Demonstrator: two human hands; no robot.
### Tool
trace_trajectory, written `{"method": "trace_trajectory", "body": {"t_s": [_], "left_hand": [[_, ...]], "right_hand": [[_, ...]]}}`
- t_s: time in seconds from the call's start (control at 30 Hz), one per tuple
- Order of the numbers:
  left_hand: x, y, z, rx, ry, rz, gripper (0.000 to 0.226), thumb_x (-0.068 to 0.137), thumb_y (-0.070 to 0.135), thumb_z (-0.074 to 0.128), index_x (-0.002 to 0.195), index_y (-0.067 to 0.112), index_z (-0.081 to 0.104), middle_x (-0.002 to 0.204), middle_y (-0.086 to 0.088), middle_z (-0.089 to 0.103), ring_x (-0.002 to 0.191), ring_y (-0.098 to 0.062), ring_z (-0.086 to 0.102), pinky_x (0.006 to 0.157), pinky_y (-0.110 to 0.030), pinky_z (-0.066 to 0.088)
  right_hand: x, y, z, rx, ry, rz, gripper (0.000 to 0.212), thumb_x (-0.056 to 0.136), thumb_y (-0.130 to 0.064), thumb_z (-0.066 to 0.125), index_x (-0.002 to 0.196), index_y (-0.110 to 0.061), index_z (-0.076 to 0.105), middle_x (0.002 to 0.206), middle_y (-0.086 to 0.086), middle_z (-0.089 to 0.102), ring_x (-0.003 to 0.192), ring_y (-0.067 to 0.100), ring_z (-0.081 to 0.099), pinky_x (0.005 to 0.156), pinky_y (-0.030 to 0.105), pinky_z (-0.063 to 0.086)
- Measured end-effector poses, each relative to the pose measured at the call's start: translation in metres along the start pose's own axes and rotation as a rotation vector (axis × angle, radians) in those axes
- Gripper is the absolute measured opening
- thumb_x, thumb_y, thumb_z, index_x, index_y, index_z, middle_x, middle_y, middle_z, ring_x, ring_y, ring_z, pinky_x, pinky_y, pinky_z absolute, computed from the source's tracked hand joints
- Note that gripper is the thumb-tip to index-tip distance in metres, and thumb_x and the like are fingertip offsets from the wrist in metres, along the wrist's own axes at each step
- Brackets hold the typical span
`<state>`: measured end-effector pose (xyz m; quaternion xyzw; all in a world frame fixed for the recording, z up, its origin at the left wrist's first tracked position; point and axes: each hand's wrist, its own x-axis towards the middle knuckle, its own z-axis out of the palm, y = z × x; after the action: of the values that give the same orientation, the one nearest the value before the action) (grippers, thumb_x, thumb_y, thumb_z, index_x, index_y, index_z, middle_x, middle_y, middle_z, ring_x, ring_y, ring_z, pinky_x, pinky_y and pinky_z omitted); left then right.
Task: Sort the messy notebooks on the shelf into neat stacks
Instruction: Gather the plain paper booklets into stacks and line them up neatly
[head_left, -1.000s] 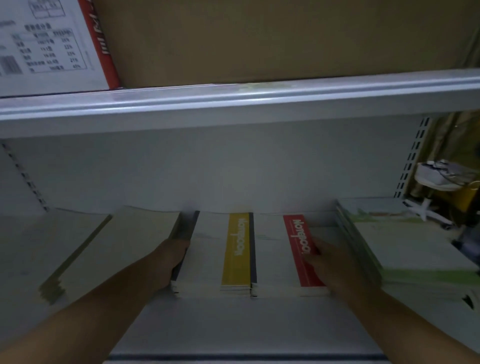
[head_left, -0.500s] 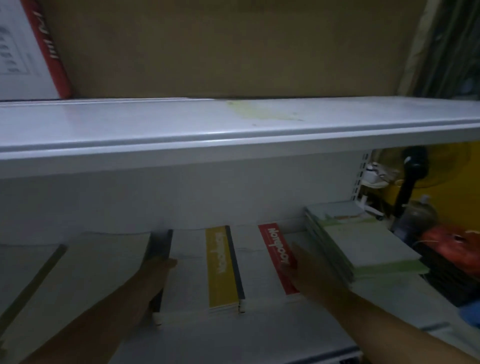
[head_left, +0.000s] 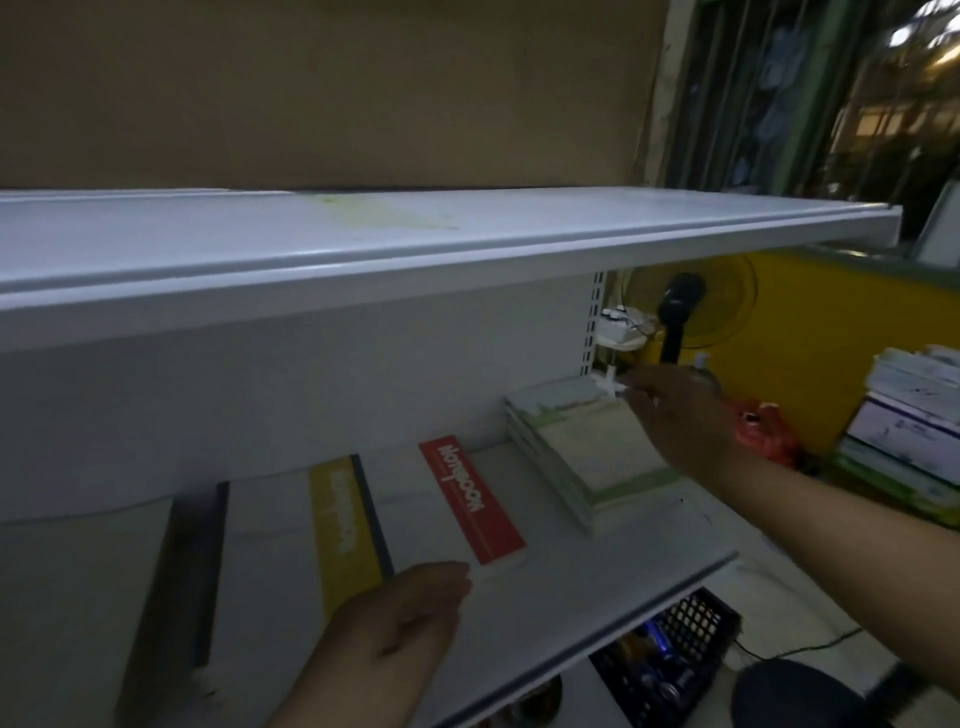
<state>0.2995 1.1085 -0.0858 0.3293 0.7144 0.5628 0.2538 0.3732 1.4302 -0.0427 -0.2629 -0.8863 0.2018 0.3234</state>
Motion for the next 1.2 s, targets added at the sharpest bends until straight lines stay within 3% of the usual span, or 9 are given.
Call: {"method": "trace_trajectory", "body": {"t_s": [0.1,0.27,0.37,0.43,0.57,0.77,0.9,1.1,1.2], "left_hand": [[0.021,-0.005,0.022,0.053,0.004,-0.016,0.032,0.087,0.005,0.062,0.098,0.036,0.063,0.097,0.02,0.072,0.096,0.008,0.063,0.073,0.001,0.042],[0.081,0.008,0.085,-0.068,-0.003,-0.162,0.054,0.082,0.036,0.062,0.134,0.029,0.047,0.132,0.014,0.047,0.122,-0.004,0.049,0.108,-0.022,0.036],[0.125,0.022,0.124,-0.296,0.131,-0.334,0.008,0.093,0.022,0.056,0.097,0.025,0.062,0.109,0.006,0.055,0.101,-0.012,0.054,0.095,-0.026,0.044],[0.153,0.028,0.143,-0.401,0.196,-0.398,0.011,0.094,0.018,0.055,0.083,0.02,0.056,0.089,0.006,0.056,0.079,-0.008,0.052,0.073,-0.021,0.045],[0.196,0.02,0.16,-0.529,0.296,-0.47,0.02,0.093,0.025,0.055,0.105,0.01,0.062,0.091,-0.007,0.067,0.085,-0.025,0.063,0.086,-0.036,0.051],[0.205,0.022,0.172,-0.512,0.395,-0.47,0.017,0.09,0.02,0.06,0.099,0.007,0.066,0.072,-0.005,0.07,0.069,-0.022,0.065,0.058,-0.025,0.052],[0.2,0.021,0.179,-0.317,0.41,-0.374,0.024,0.091,0.022,0.06,0.112,0.011,0.061,0.09,-0.003,0.068,0.077,-0.016,0.065,0.068,-0.027,0.055],[0.184,0.019,0.188,-0.324,0.45,-0.209,0.026,0.089,0.013,0.061,0.113,0.019,0.056,0.095,0.005,0.066,0.079,-0.007,0.065,0.061,-0.018,0.056],[0.18,0.018,0.187,-0.424,0.419,-0.172,0.055,0.076,0.013,0.072,0.126,0.017,0.05,0.111,-0.005,0.067,0.092,-0.02,0.068,0.073,-0.032,0.059]], "right_hand": [[0.034,0.034,0.001,0.022,-0.31,0.365,0.044,0.095,-0.04,0.048,0.122,-0.006,0.057,0.099,0.003,0.05,0.083,0.016,0.047,0.075,0.026,0.038],[0.045,0.061,0.018,0.271,-0.634,0.686,0.075,0.085,-0.055,0.057,0.135,-0.002,0.043,0.137,0.015,0.046,0.118,0.034,0.051,0.104,0.041,0.04],[0.048,0.093,0.036,0.33,-0.678,0.623,0.109,0.051,-0.08,0.065,0.13,-0.008,0.051,0.133,0.012,0.054,0.114,0.031,0.057,0.104,0.045,0.043],[0.054,0.113,0.051,0.379,-0.69,0.599,0.124,0.042,-0.088,0.063,0.138,-0.012,0.043,0.14,0.01,0.048,0.12,0.029,0.053,0.105,0.046,0.041],[0.057,0.116,0.058,0.49,-0.694,0.6,0.098,0.069,-0.072,0.061,0.141,-0.009,0.038,0.137,0.009,0.049,0.114,0.027,0.055,0.098,0.039,0.046],[0.054,0.123,0.058,0.614,-0.641,0.531,0.041,0.081,-0.05,0.065,0.092,-0.012,0.057,0.085,0.001,0.061,0.075,0.016,0.059,0.068,0.028,0.049],[0.047,0.122,0.057,0.651,-0.614,0.501,0.051,0.074,-0.054,0.07,0.1,-0.01,0.065,0.097,0.007,0.069,0.087,0.024,0.067,0.084,0.038,0.056],[0.025,0.122,0.04,0.745,-0.489,0.313,0.038,0.078,-0.041,0.071,0.11,-0.022,0.061,0.097,-0.005,0.069,0.083,0.012,0.067,0.066,0.025,0.055],[0.003,0.124,0.029,0.83,-0.419,0.202,0.04,0.078,-0.032,0.072,0.115,-0.031,0.056,0.105,-0.01,0.068,0.091,0.009,0.067,0.073,0.025,0.058]]}}
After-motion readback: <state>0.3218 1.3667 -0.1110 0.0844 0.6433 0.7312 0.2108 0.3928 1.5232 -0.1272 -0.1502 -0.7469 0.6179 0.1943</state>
